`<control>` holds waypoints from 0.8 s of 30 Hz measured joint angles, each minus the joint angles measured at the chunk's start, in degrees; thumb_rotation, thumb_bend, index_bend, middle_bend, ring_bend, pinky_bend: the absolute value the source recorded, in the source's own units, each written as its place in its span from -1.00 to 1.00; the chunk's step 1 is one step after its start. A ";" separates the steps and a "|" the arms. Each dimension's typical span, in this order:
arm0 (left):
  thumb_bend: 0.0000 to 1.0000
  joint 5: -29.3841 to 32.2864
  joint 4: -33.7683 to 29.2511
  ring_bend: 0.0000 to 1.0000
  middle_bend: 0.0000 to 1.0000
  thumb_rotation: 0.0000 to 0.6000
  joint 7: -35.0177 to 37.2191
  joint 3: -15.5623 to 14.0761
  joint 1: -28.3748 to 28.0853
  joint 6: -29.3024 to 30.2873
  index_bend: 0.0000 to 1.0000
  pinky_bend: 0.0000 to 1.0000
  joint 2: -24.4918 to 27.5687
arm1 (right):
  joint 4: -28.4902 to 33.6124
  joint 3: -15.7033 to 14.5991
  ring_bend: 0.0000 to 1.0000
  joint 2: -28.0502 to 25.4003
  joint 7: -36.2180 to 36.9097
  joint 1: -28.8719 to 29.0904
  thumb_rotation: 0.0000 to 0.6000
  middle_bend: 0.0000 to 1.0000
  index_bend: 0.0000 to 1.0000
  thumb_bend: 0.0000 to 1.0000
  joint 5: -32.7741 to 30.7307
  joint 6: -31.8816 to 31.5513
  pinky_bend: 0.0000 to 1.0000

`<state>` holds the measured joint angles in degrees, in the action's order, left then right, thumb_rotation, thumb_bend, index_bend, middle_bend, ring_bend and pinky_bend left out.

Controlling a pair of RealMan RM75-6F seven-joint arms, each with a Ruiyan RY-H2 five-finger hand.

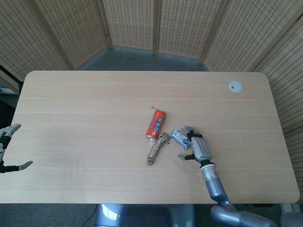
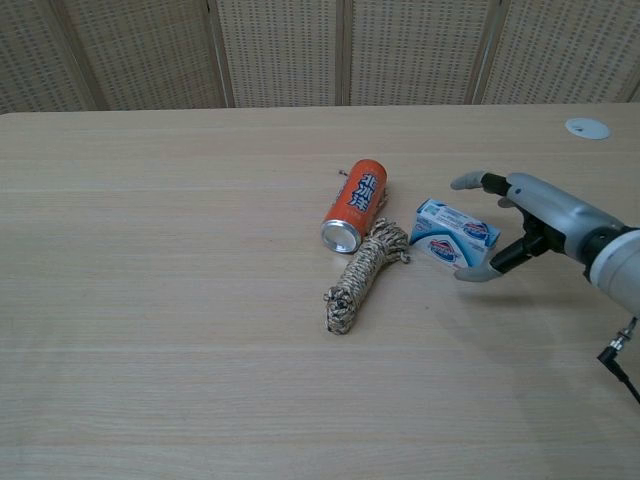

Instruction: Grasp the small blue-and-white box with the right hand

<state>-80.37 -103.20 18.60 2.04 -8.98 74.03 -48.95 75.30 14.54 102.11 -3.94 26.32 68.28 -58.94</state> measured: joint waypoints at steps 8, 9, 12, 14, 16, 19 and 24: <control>-1.00 1.26 0.24 -1.00 -1.00 1.00 -1.44 0.24 -0.34 -0.98 -1.00 -1.00 -0.69 | -8.85 2.67 -1.00 4.67 0.99 4.37 1.00 -0.82 -0.50 -1.00 -3.02 3.25 -0.93; -1.00 1.49 0.23 -1.00 -1.00 1.00 -1.70 0.28 -0.37 -1.10 -1.00 -1.00 -0.79 | -9.65 2.85 -0.97 5.07 1.35 4.59 1.00 -0.66 -0.45 -1.00 -3.15 3.31 -0.84; -1.00 1.91 0.22 -1.00 -1.00 1.00 -2.24 0.38 -0.46 -1.35 -1.00 -1.00 -1.01 | -12.41 3.19 -0.74 6.36 2.64 5.06 1.00 -0.27 -0.32 -1.00 -3.32 3.15 -0.52; -1.00 2.11 0.21 -1.00 -1.00 1.00 -2.47 0.44 -0.48 -1.42 -1.00 -1.00 -1.11 | -14.53 3.30 -0.51 7.33 3.59 5.26 1.00 -0.03 -0.17 -1.00 -3.14 2.61 -0.31; -1.00 2.29 0.21 -1.00 -1.00 1.00 -2.63 0.51 -0.48 -1.47 -1.00 -1.00 -1.18 | -16.72 3.36 -0.34 8.37 5.03 5.41 1.00 0.16 -0.02 -1.00 -2.69 1.81 -0.13; -1.00 2.43 0.23 -1.00 -1.00 1.00 -2.90 0.58 -0.52 -1.59 -1.00 -1.00 -1.33 | -19.36 3.29 -0.24 9.65 7.23 5.55 1.00 0.25 0.05 -1.00 -1.73 0.66 -0.01; -1.00 2.26 0.08 -1.00 -1.00 1.00 -2.95 0.59 -0.54 -1.65 -1.00 -1.00 -1.38 | -19.86 2.97 -0.23 9.86 9.25 5.43 1.00 0.26 0.06 -1.00 -0.27 -0.84 0.01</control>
<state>-78.10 -103.12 15.66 2.63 -9.52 72.38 -50.34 55.43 17.52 111.97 5.31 31.75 68.01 -59.78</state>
